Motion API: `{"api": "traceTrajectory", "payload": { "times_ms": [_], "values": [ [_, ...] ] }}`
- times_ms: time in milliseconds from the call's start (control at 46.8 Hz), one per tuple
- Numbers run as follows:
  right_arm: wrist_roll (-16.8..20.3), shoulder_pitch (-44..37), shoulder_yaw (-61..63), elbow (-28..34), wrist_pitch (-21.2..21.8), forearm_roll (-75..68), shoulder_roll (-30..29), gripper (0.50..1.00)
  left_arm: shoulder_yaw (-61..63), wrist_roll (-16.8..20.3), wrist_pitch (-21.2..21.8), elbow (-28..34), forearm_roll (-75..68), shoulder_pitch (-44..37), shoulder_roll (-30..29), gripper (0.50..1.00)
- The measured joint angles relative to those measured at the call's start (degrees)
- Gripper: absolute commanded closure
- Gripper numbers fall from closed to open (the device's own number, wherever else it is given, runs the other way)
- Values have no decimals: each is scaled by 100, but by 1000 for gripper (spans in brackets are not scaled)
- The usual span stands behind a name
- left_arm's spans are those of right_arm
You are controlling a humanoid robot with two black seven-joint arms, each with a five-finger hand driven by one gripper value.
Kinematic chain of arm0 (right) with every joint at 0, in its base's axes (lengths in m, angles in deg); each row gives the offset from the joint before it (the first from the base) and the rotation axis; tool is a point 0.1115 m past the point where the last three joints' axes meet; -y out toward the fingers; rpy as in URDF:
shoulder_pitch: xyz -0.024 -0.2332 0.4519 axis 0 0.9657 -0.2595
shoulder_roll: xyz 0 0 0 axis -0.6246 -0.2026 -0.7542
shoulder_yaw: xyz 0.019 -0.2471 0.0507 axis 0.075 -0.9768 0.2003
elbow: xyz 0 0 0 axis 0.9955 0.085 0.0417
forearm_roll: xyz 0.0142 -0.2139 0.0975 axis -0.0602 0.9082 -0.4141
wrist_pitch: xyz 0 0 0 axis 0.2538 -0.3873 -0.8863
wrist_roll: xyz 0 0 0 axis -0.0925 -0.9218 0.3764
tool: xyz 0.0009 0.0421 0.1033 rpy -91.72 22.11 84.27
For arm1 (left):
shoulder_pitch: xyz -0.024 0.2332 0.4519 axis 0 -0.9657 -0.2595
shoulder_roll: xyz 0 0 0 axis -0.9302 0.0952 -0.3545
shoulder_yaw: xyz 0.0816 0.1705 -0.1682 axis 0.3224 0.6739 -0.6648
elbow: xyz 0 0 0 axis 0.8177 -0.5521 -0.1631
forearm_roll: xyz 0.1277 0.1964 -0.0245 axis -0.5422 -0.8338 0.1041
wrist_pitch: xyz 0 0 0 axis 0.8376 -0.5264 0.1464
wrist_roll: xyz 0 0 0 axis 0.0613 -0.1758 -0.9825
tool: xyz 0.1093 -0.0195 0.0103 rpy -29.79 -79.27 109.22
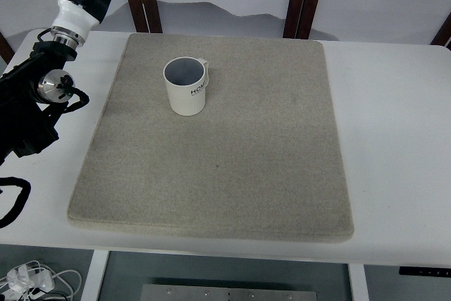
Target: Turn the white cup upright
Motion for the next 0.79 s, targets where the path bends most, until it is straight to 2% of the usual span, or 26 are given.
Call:
{"api": "traceTrajectory", "payload": {
  "times_ms": [64, 171, 235, 320, 427, 790],
  "values": [
    [0, 0, 8, -1, 0, 0, 0, 548, 6, -390, 71, 33, 265, 0, -1, 501],
    [1, 0, 10, 0, 0, 0, 0, 548, -23, -1419, 448, 106, 441, -8, 20, 501],
    [1, 0, -3, 2, 0, 0, 0, 548, -70, -1914, 623, 117, 624, -24, 23, 501],
    [1, 1, -8, 0, 0, 0, 0, 548, -190, -2459, 659, 123, 1099, -38, 22, 501],
    [1, 0, -10, 2, 0, 0, 0, 548, -269, -2759, 662, 148, 1684, -43, 18, 501],
    [1, 9, -15, -2, 0, 0, 0, 548, -536, -2998, 709, 280, 2639, -53, 60, 501]
  ]
}}
